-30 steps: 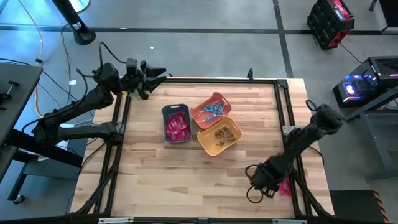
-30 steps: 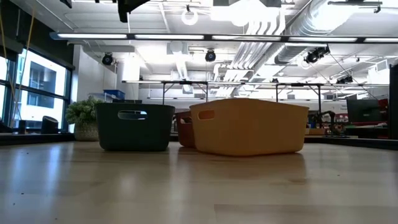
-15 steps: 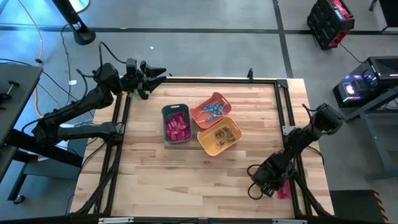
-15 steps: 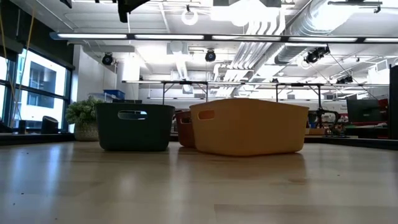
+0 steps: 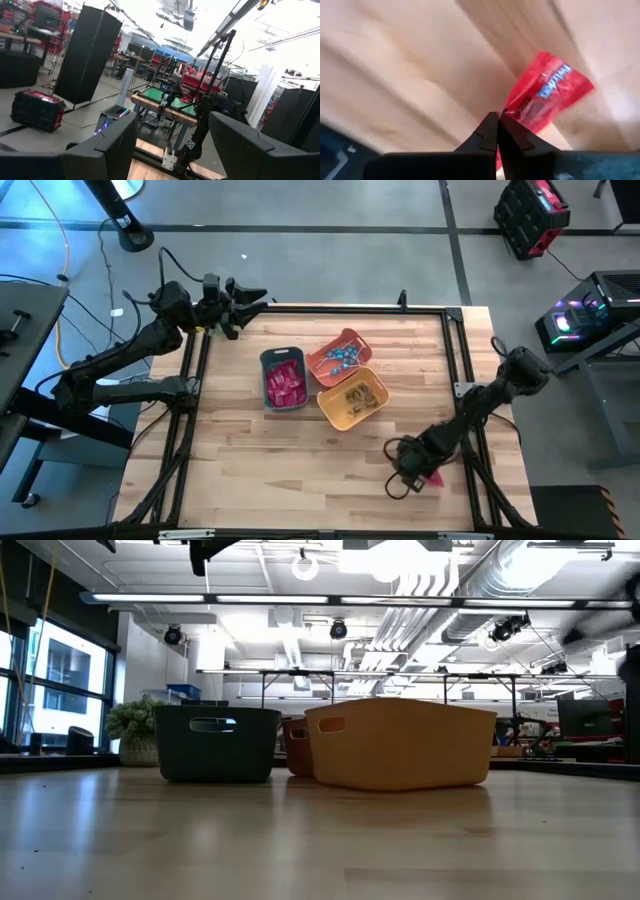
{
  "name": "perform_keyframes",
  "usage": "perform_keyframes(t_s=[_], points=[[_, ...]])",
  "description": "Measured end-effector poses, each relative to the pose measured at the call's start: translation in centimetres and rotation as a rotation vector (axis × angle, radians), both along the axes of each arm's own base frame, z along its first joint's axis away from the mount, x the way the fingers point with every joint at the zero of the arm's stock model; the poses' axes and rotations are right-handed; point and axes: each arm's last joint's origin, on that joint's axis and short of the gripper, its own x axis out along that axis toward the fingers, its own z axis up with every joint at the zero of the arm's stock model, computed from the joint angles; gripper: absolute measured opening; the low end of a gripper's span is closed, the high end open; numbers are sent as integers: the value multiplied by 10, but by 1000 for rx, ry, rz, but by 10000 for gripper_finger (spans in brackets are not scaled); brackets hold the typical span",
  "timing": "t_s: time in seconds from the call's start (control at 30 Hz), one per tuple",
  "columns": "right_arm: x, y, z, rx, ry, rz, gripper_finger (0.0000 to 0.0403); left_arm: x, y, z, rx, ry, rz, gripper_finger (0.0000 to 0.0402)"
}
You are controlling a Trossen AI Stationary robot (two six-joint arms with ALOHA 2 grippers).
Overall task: Sort candy
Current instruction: Put the red candy pack into the blue bin, then return to Home Position
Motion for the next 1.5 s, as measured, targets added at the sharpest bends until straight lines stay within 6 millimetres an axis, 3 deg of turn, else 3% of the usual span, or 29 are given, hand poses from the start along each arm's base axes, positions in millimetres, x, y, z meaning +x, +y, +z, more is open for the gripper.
perform_keyframes(t_s=[0.1, 0.23, 0.37, 0.5, 0.63, 0.77, 0.97, 1.07, 1.27, 1.5], points=[[24, -5, 35, -61, -84, 32, 0, -2, -2, 6, 1, -63, -8, 239], [63, -23, 84, -163, -300, 23, 0, -12, -8, 28, 49, -277, -41, 239], [102, -53, 126, -271, -589, -1, 0, -26, -18, 47, 107, -478, -90, 239], [141, -92, 150, -327, -904, -39, 0, -39, -27, 55, 84, -542, -157, 239], [179, -136, 152, -339, -1166, -77, 0, -45, -33, 55, 36, -503, -234, 239], [213, -169, 141, -345, -1316, -115, 0, -45, -36, 51, -39, -444, -272, 239], [245, -196, 108, -314, -1260, -284, 8, -38, -41, 46, -95, -393, -319, 239], [256, -200, 103, -275, -1249, -327, 30, -35, -43, 45, -106, -383, -342, 239], [267, -200, 127, -340, -1312, -263, 105, -31, -46, 44, -97, -385, -330, 239], [256, -220, 173, -512, -1175, -58, 166, -30, -46, 43, -87, -366, -322, 239]])
